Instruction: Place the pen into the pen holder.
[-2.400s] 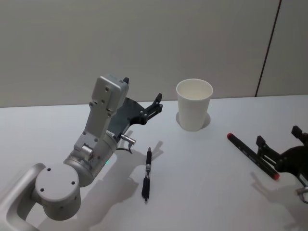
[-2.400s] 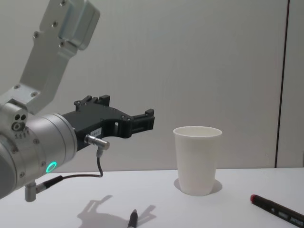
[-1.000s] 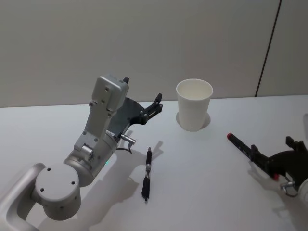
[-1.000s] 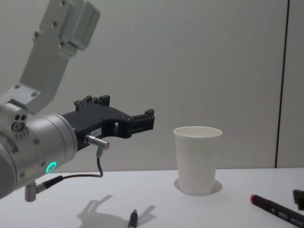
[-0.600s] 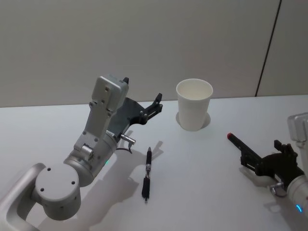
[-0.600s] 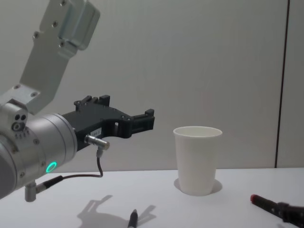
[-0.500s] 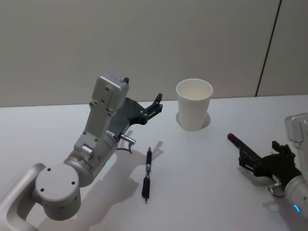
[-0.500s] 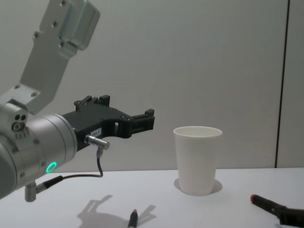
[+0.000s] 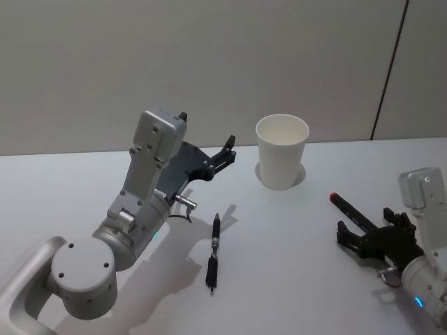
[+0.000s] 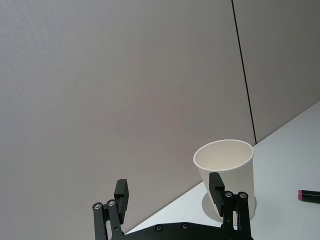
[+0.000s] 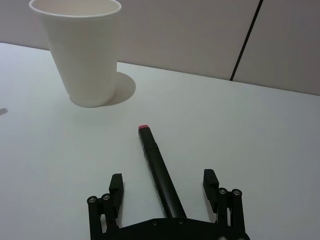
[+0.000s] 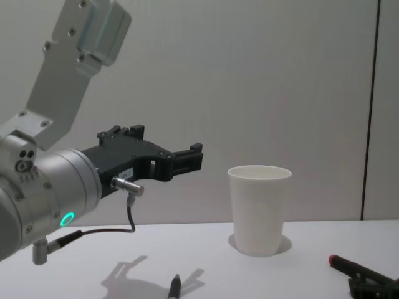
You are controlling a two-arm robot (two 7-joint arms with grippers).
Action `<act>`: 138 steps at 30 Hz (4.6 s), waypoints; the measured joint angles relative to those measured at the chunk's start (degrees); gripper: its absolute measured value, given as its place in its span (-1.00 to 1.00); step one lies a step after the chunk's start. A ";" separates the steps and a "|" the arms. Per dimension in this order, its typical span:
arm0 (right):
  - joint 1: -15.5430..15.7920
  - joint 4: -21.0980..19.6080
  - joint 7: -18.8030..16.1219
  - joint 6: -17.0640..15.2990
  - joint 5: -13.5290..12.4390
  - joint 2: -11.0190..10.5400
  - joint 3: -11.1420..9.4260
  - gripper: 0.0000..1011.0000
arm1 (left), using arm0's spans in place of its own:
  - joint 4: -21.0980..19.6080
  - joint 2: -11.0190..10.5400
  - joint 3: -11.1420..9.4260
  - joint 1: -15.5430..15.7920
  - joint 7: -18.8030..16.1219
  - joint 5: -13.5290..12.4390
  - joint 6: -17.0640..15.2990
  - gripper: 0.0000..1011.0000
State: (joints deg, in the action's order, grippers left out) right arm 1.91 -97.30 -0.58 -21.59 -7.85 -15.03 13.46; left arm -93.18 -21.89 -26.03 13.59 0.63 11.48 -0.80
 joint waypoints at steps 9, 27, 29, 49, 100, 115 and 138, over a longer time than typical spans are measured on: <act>-0.36 0.74 -0.33 0.38 0.35 0.42 0.13 0.98 | 0.00 0.00 0.00 0.00 0.00 0.00 0.00 0.98; -0.61 1.31 -0.73 0.61 0.59 0.74 0.30 0.50 | 0.00 0.00 0.00 0.00 0.00 0.00 0.00 0.98; -0.63 1.36 -0.73 0.61 0.60 0.75 0.30 0.46 | 0.00 0.00 0.00 0.00 0.00 0.00 0.00 0.98; -0.56 1.35 -0.35 0.52 0.60 0.89 0.17 0.22 | 0.00 0.00 0.00 0.00 0.00 0.00 0.00 0.98; -0.08 0.85 0.56 1.44 0.57 0.94 -0.31 -0.63 | 0.00 0.00 0.00 0.00 0.00 0.00 0.00 0.98; -0.58 1.58 -2.86 11.56 3.50 0.77 -0.02 -0.63 | 0.00 0.00 0.00 0.00 0.00 0.00 0.00 0.98; -4.50 5.21 -8.11 32.55 9.81 1.98 0.67 -0.63 | 0.00 0.00 0.00 0.00 -0.01 0.00 0.00 0.98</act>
State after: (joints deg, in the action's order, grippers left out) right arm -2.59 -92.09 -8.69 10.96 1.96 -13.06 14.12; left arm -93.18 -21.89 -26.02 13.59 0.62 11.48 -0.80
